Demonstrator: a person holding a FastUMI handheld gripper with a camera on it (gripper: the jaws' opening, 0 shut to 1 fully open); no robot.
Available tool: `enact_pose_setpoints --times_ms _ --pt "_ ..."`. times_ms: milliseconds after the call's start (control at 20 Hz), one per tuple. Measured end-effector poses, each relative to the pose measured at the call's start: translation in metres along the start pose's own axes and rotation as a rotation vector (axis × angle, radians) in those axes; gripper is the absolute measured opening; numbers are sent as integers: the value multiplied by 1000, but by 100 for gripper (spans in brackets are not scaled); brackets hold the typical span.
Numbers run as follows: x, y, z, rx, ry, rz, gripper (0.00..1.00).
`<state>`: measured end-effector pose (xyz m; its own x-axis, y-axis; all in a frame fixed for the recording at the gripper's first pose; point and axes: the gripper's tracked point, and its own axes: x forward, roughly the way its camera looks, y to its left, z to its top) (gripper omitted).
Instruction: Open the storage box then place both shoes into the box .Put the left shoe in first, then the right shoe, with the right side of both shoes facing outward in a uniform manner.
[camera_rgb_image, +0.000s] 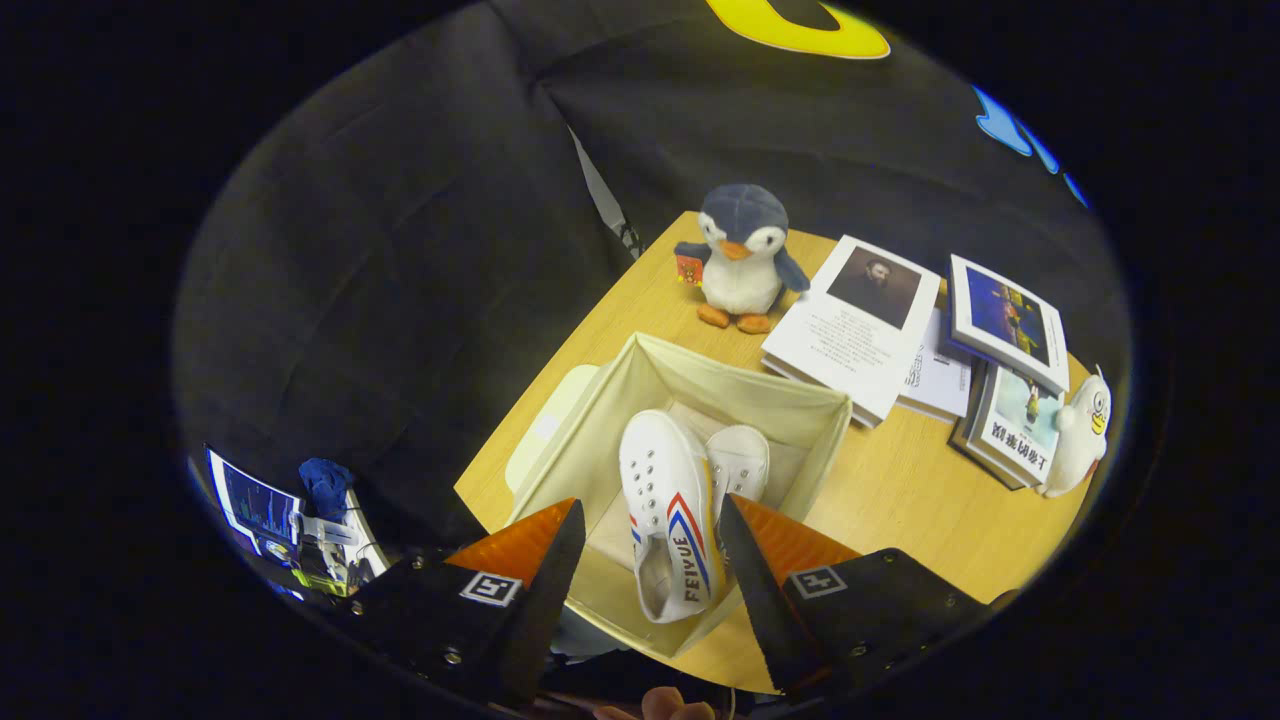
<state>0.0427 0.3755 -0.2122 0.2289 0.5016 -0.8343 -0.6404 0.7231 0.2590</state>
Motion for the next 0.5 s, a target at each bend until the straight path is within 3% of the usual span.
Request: enact_pose_setpoints --times_ms 250,500 --pt "-46 -17 12 9 -152 -25 82" --pt "-122 -65 18 32 -389 -159 82"
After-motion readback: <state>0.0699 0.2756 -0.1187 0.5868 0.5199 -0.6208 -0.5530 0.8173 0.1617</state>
